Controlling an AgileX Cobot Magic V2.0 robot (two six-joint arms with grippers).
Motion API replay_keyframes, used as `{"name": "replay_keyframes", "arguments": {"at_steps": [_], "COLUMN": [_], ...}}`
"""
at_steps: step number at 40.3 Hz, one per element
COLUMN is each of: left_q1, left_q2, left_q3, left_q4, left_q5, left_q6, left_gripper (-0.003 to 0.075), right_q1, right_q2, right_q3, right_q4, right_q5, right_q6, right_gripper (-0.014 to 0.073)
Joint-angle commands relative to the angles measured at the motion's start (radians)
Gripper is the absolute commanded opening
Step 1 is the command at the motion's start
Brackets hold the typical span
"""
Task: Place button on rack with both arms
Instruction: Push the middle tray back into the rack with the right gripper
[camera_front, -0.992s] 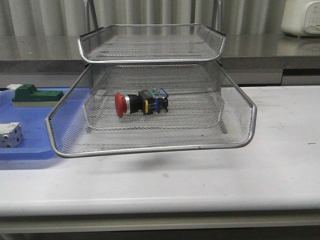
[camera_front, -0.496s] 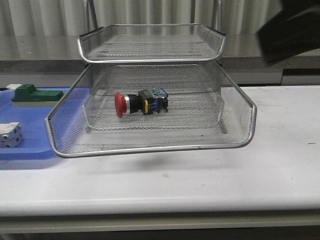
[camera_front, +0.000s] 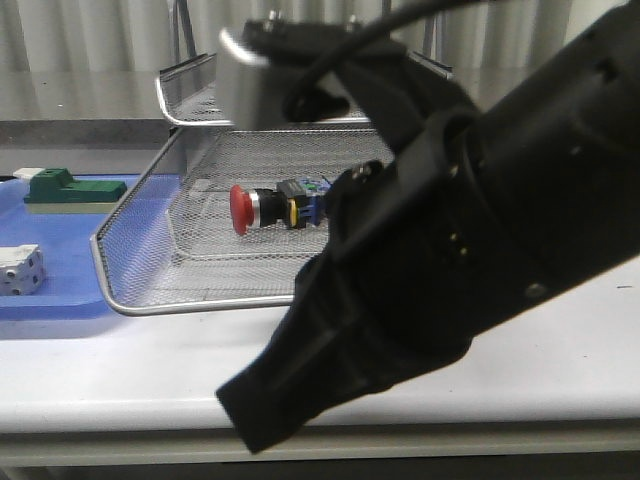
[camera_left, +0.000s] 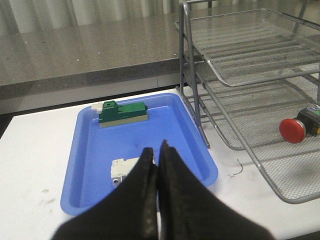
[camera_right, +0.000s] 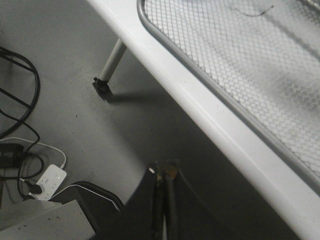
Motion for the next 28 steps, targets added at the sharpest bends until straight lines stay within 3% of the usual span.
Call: {"name": "replay_keyframes", "arguments": {"at_steps": [1,13,28], "left_q1": [0.002,0.002,0.002], "left_q2": [0.011,0.011,0.011], "left_q3": [-0.026,-0.026,-0.026], "left_q4": [-0.014,-0.014,-0.014], "left_q5": [-0.084,-0.084,-0.084], "left_q6": [-0.011,-0.011,-0.011], "left_gripper": [-0.0019,-0.0019,-0.0019], "right_q1": [-0.010,-0.093,-0.137], "right_q2": [0.021,0.167,0.203], "right_q3": [-0.045,-0.161,-0.236], "right_q4": [0.006,0.004,-0.003], "right_q5": [-0.090,-0.089,-0.087], "right_q6": [-0.001,-0.001,-0.002], "right_gripper": [-0.0060,-0.0060,-0.0060]}}
